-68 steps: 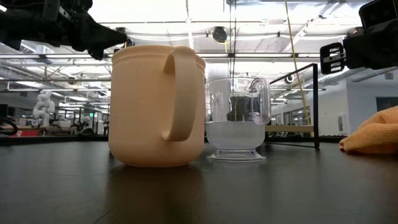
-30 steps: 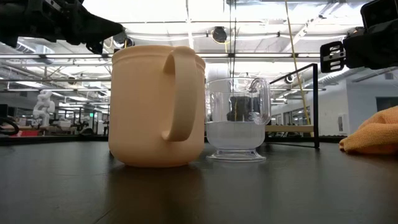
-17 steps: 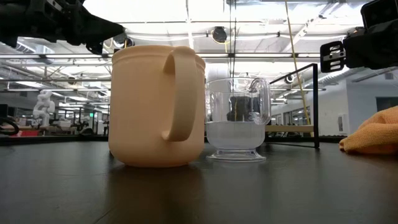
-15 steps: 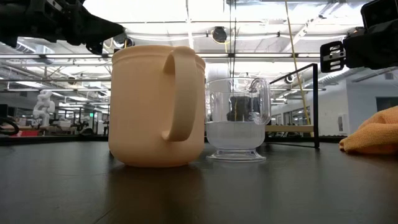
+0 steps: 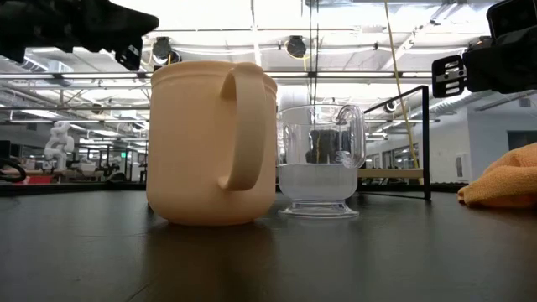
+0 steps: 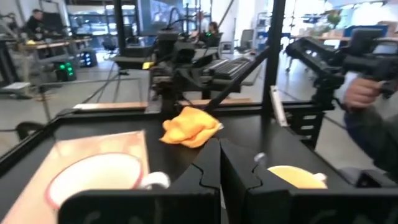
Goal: Stack small to large cups/mugs on shelf
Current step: Put the orange mug on the shelf
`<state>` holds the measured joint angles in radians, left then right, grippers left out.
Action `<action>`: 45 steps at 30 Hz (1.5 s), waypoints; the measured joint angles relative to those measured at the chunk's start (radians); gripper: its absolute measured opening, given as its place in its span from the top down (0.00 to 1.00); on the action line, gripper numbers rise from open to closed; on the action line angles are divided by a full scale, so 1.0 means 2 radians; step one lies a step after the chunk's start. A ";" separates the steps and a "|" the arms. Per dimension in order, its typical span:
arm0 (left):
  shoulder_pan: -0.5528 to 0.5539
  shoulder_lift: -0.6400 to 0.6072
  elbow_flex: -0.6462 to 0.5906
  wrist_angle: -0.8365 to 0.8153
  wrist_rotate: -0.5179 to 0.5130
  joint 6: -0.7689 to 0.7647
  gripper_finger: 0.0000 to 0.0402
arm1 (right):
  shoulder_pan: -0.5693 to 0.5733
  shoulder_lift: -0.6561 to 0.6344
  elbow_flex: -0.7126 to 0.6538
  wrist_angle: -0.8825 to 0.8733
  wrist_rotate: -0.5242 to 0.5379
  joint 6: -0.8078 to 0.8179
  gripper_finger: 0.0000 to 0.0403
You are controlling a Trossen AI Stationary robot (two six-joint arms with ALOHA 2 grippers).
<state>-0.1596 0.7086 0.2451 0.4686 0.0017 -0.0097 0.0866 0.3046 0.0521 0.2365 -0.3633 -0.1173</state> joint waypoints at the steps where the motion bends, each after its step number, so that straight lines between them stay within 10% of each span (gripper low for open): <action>1: -0.005 0.005 0.000 0.007 -0.002 0.000 1.00 | 0.000 0.000 0.000 0.000 0.000 0.000 1.00; 45: -0.157 0.262 0.170 -0.010 -0.081 -0.032 1.00 | 0.000 0.000 0.000 0.015 0.000 0.001 1.00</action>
<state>-0.4738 1.2327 0.5845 0.4481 -0.1611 -0.0747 0.0864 0.3042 0.0521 0.2657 -0.3634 -0.1153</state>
